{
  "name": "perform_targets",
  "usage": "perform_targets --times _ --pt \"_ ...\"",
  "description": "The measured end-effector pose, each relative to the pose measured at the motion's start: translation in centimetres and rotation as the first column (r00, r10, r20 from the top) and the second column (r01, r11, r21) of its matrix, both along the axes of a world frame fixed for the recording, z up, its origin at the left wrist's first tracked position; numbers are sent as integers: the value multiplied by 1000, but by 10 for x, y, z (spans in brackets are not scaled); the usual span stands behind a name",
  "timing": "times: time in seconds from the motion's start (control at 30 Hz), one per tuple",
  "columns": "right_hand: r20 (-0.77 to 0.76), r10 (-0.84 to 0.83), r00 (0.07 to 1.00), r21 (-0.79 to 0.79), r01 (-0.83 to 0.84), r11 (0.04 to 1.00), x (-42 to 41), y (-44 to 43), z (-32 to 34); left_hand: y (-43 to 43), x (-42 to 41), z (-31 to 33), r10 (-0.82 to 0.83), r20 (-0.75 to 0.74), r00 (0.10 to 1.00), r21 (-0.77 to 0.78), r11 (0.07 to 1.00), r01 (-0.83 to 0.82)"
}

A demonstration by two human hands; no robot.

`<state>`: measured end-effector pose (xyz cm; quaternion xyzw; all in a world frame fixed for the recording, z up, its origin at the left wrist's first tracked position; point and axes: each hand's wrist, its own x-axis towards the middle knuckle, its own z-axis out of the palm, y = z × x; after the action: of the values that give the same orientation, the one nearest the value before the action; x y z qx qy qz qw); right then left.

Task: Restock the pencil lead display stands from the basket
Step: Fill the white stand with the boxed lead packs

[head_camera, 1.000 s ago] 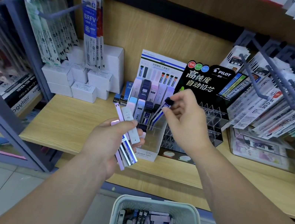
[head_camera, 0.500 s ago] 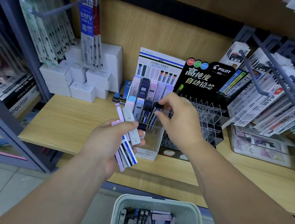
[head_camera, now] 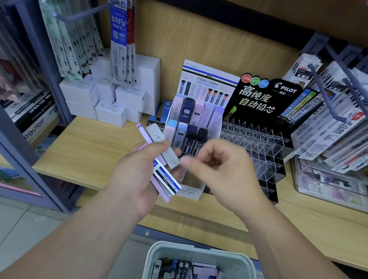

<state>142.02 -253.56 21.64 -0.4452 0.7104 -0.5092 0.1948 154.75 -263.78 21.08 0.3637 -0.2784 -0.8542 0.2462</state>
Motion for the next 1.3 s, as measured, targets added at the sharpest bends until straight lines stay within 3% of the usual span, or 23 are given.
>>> perform_targets --times 0.07,0.27,0.47,0.63,0.73,0.83,1.1,1.3 --pt "65 66 996 39 -68 997 13 4 -1 0 -1 1 36 -11 999 5 999 -36" --pt "129 57 990 108 -72 992 28 4 -7 6 0 -3 -9 38 999 -34 999 10" --pt "185 267 946 249 -308 918 12 18 2 -5 2 -4 65 14 998 -17 998 -65" --pt "294 372 881 255 -447 857 -15 35 19 -13 4 -9 126 33 992 8 992 -126" --pt "189 170 967 189 -206 960 -33 26 26 -14 5 -9 90 38 995 12 996 -91" --pt "18 -12 1000 131 10 991 -39 8 17 -12 3 -10 65 51 997 13 998 -65" --pt "-222 -145 964 -36 141 989 -39 -16 -13 -7 0 -11 -38 99 994 -71 997 45" --pt "-423 -171 890 -26 177 984 -42 -24 -23 0 0 -4 -109 92 990 -92 989 118"
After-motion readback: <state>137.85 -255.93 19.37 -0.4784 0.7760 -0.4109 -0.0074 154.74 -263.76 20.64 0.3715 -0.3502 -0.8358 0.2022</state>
